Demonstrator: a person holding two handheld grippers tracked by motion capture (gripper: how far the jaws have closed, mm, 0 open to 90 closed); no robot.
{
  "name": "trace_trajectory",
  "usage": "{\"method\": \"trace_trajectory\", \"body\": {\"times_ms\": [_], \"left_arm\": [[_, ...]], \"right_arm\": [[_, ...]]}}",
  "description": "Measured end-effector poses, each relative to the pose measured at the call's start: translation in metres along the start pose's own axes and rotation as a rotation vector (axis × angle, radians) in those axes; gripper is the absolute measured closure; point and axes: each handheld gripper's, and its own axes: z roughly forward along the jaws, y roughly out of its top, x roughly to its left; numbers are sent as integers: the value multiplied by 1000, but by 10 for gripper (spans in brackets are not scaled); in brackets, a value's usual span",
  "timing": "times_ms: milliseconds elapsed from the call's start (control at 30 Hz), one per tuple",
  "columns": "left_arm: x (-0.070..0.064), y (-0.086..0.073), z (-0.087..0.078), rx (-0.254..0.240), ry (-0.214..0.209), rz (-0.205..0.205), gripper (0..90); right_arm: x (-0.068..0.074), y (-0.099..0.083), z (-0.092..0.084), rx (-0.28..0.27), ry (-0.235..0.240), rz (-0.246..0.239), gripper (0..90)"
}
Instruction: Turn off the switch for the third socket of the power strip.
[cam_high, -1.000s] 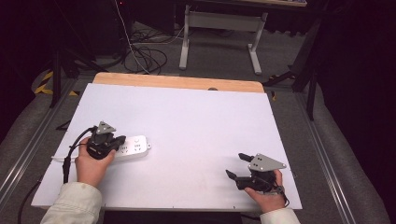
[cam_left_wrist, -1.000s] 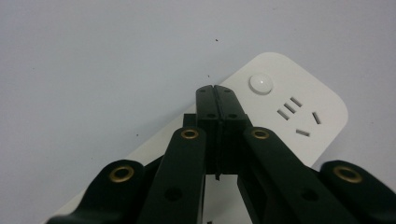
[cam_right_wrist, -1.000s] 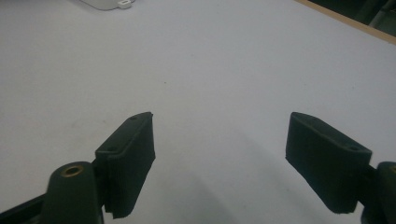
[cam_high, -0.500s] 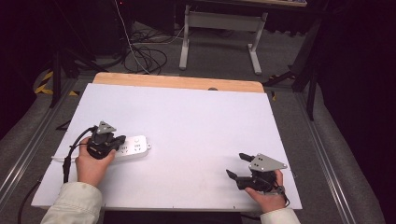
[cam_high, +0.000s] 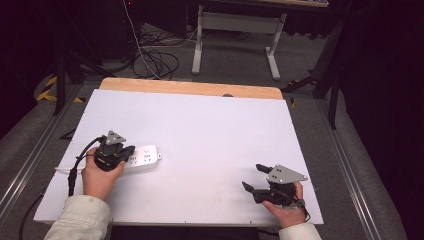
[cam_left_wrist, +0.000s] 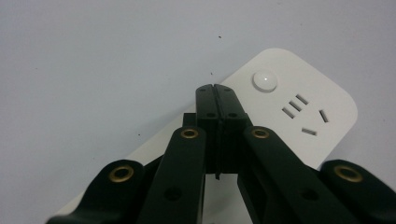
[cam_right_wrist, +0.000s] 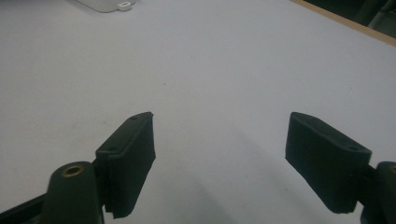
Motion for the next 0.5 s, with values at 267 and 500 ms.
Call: {"method": "trace_trajectory", "body": {"times_ms": [267, 500], "left_arm": [[-1, 0, 0, 2, 4, 3, 896], [3, 0, -1, 6, -21, -25, 896]], "right_arm": [[-1, 0, -1, -1, 4, 3, 244], [-1, 0, -1, -4, 5, 0, 245]]}}
